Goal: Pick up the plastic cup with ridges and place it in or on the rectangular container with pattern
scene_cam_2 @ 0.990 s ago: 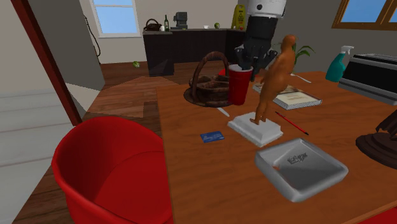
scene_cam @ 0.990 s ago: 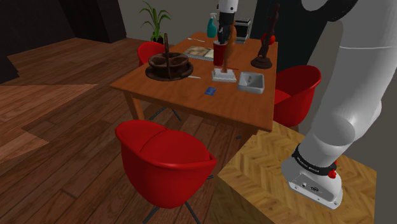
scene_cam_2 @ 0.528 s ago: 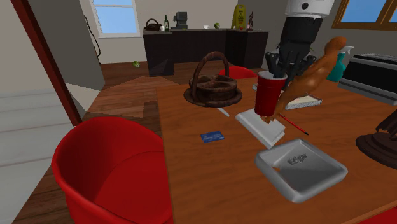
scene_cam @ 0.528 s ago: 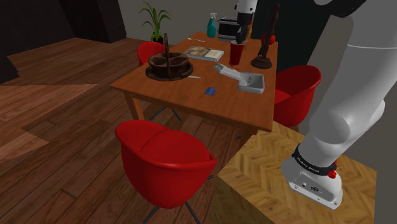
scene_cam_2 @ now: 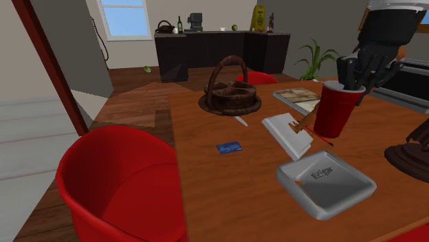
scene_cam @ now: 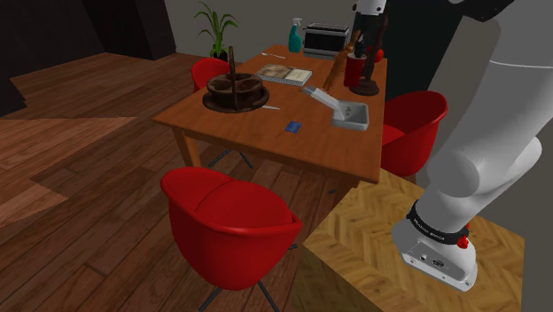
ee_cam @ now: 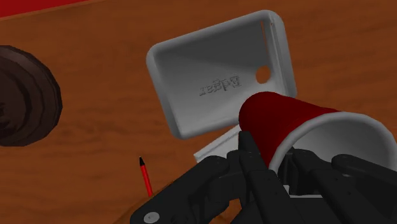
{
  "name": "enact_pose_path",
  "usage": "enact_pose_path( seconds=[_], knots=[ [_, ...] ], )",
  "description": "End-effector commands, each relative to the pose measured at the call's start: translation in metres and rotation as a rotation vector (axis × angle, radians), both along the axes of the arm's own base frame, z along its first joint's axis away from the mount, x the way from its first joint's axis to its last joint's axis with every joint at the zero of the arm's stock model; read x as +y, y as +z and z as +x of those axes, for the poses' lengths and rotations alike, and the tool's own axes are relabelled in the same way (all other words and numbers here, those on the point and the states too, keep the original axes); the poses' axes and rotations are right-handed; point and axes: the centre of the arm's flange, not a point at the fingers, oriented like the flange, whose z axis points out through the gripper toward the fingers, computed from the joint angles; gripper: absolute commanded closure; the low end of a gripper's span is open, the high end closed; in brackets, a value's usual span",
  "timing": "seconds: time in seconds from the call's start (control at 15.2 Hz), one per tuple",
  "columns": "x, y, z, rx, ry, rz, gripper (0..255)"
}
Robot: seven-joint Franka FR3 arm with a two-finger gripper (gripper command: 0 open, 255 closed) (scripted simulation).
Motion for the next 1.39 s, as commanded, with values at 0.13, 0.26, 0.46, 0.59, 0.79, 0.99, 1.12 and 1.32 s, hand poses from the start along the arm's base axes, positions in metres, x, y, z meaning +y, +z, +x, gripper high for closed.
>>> enact_pose_path(
  seconds=[0.13,0.26,0.46,0.59,0.79,0.99,1.12,1.32],
  knots=[
    [-0.027,-0.010,-0.023,0.000,0.001,0.000,255],
    [-0.027,-0.021,-0.023,0.000,0.001,0.000,255],
    [-0.027,-0.037,-0.023,0.000,0.001,0.000,255],
    [-0.027,-0.047,-0.023,0.000,0.001,0.000,255],
    [-0.027,-0.063,-0.023,0.000,0.001,0.000,255],
    [-0.027,-0.079,-0.023,0.000,0.001,0.000,255],
    [-0.027,-0.090,-0.023,0.000,0.001,0.000,255],
    [-0.027,-0.103,-0.023,0.000,0.001,0.000,255]
  ],
)
